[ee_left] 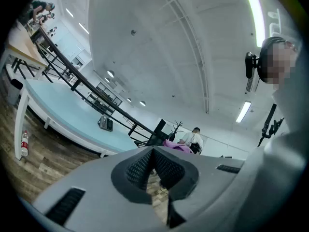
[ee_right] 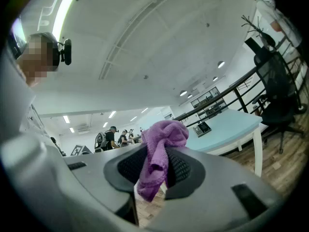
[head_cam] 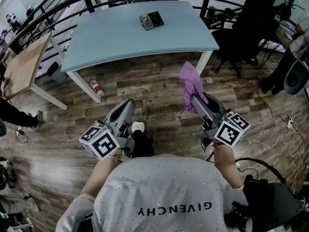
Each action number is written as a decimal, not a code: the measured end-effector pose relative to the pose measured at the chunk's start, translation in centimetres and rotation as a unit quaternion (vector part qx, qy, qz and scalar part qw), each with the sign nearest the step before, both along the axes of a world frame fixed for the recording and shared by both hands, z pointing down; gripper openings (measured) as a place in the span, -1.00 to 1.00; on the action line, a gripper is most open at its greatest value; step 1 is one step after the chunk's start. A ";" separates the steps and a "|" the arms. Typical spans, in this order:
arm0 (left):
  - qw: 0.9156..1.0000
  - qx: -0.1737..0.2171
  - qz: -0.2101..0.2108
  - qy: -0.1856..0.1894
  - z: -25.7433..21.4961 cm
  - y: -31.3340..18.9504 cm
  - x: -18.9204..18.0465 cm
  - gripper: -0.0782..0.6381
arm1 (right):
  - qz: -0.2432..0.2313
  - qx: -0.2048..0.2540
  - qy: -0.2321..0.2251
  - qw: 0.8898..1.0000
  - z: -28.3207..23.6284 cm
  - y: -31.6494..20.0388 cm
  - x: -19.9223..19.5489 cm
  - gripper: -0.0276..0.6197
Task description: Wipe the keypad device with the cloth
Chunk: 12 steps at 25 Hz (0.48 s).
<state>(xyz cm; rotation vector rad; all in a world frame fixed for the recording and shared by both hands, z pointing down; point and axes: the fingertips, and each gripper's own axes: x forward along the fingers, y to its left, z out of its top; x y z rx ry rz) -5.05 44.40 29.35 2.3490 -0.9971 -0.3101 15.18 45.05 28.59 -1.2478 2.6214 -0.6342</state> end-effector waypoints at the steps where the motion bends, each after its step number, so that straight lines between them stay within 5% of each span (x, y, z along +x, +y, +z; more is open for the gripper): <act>1: 1.000 0.001 0.000 0.001 0.0 -0.1 0.0 -0.78 | 0.001 0.001 0.001 1.000 0.1 0.0 0.1 -0.60; 12: 1.000 -0.002 0.002 -0.001 0.0 -2.7 0.4 -0.78 | 0.003 -0.004 0.001 1.000 0.6 -2.8 0.3 -0.60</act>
